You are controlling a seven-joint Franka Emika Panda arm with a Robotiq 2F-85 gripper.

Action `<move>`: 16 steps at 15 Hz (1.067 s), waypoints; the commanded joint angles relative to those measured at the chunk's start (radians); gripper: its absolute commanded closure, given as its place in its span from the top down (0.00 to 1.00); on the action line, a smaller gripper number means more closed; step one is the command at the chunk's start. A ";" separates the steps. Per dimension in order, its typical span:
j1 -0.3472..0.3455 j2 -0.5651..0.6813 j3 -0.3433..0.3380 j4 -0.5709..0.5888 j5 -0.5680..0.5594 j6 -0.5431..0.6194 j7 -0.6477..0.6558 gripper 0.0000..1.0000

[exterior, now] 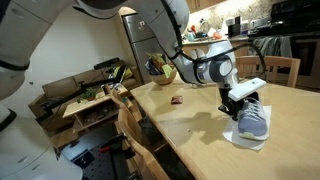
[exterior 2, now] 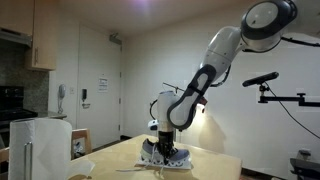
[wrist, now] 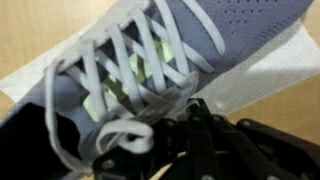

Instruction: Move the sneaker to the right side of the table

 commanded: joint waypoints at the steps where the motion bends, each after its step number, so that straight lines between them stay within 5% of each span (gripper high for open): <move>1: -0.028 0.021 -0.005 0.054 0.036 -0.020 0.008 0.00; 16: -0.153 0.125 0.013 0.236 0.161 -0.049 0.000 0.00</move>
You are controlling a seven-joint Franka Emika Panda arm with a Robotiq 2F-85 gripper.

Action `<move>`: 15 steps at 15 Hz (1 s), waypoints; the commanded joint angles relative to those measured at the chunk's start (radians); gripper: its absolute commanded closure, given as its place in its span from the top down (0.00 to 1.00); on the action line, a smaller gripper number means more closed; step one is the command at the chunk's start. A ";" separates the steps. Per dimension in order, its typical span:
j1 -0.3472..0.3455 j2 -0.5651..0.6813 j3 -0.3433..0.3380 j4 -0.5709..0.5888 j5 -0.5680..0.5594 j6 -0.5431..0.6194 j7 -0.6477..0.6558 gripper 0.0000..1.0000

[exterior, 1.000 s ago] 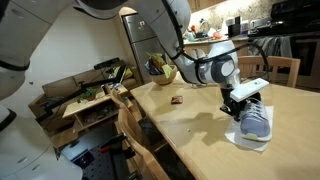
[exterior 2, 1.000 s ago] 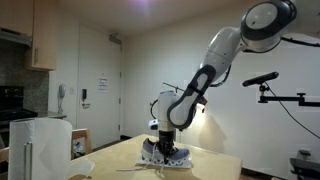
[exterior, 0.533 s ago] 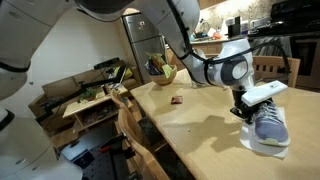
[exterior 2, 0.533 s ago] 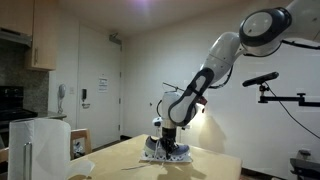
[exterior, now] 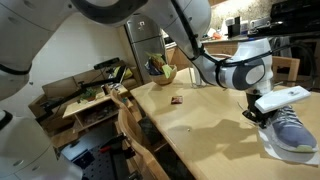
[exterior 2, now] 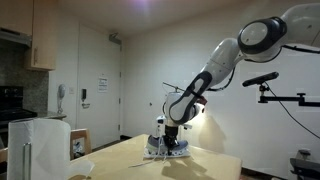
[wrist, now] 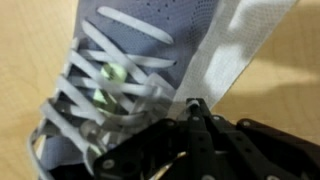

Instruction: Move the sneaker to the right side of the table

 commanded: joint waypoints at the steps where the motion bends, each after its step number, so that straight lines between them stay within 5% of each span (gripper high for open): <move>1: -0.020 0.036 0.008 0.077 0.028 -0.045 0.002 0.00; 15: -0.035 0.091 0.033 0.182 0.061 -0.119 -0.026 0.00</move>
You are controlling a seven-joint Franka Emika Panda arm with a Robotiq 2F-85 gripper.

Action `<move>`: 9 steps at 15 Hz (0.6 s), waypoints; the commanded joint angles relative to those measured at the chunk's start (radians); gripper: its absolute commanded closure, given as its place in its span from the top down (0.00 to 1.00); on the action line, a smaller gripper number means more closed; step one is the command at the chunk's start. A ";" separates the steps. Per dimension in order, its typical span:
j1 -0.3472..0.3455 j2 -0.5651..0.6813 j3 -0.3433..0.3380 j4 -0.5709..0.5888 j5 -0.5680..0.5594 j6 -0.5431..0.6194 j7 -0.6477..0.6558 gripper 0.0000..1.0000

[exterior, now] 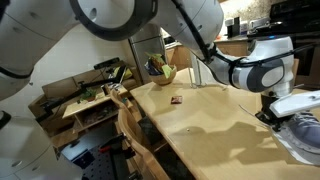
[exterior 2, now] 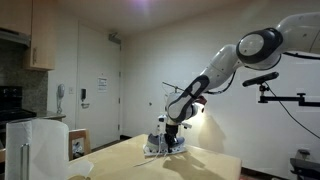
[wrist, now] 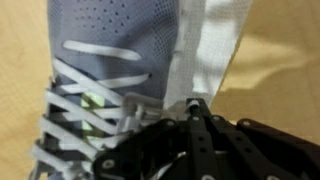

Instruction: Move the sneaker to the right side of the table

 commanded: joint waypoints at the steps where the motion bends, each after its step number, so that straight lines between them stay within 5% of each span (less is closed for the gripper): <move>1: 0.039 -0.014 0.004 -0.016 -0.008 -0.022 -0.001 0.26; 2: 0.065 -0.030 -0.007 -0.046 -0.025 -0.001 0.012 0.27; 9: 0.342 -0.131 -0.151 -0.221 -0.244 0.126 0.182 0.78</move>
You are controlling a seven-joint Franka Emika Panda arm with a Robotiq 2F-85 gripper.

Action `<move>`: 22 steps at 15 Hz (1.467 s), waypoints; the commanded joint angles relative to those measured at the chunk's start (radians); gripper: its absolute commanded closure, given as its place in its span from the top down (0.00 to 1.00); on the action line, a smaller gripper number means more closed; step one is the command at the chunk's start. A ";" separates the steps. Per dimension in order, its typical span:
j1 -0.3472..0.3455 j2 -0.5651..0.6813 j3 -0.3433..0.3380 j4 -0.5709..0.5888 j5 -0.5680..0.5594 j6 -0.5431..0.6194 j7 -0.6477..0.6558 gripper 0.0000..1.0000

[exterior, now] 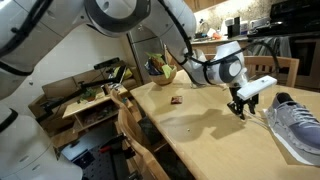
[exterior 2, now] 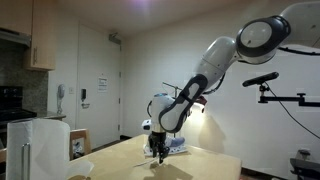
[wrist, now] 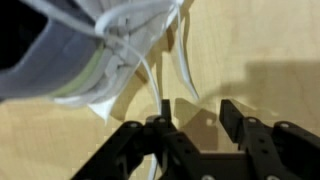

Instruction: Move the sneaker to the right side of the table

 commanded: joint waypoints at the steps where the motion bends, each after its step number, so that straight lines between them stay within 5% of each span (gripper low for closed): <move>1: 0.148 -0.113 -0.096 -0.161 -0.130 0.089 0.125 0.87; 3: 0.226 -0.158 -0.154 -0.239 -0.221 0.189 0.214 0.99; 8: 0.366 -0.293 -0.316 -0.443 -0.432 0.459 0.455 1.00; 13: 0.477 -0.364 -0.527 -0.607 -0.418 0.772 0.513 1.00; 16: 0.374 -0.388 -0.451 -0.633 -0.450 0.803 0.498 1.00; 17: 0.424 -0.343 -0.493 -0.586 -0.416 0.781 0.496 1.00; 22: 0.379 -0.351 -0.457 -0.600 -0.427 0.785 0.496 1.00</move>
